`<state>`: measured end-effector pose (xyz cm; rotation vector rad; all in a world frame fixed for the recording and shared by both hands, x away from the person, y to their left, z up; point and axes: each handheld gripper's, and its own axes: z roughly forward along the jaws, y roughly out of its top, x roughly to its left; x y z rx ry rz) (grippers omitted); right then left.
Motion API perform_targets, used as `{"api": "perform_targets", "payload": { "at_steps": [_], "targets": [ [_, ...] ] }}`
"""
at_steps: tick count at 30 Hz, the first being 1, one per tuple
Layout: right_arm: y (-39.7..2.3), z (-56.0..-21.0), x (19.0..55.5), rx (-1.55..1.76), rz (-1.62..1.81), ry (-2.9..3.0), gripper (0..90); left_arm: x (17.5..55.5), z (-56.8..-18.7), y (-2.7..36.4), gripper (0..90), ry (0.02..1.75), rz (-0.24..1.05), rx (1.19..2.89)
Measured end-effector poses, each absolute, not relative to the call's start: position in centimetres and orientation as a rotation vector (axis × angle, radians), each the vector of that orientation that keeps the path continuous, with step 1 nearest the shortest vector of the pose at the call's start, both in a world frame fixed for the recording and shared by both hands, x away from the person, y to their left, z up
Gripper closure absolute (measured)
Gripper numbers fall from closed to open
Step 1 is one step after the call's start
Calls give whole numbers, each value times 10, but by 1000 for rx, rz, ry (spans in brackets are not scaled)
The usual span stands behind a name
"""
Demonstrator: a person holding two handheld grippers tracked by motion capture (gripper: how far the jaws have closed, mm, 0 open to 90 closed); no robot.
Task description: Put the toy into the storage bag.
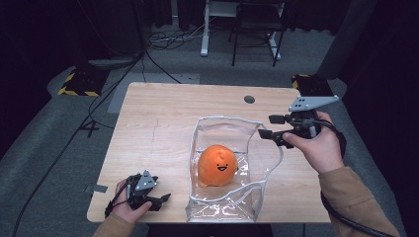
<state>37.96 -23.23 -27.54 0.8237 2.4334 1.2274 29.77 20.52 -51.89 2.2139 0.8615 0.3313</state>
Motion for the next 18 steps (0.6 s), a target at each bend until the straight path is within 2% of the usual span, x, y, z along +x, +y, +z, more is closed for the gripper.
{"api": "perform_targets", "payload": {
  "at_steps": [18],
  "targets": [
    [-293, -290, 366, 944, 1201, 2359, 345, 298, -519, 205, 228, 860, 331, 2214]
  ]
}}
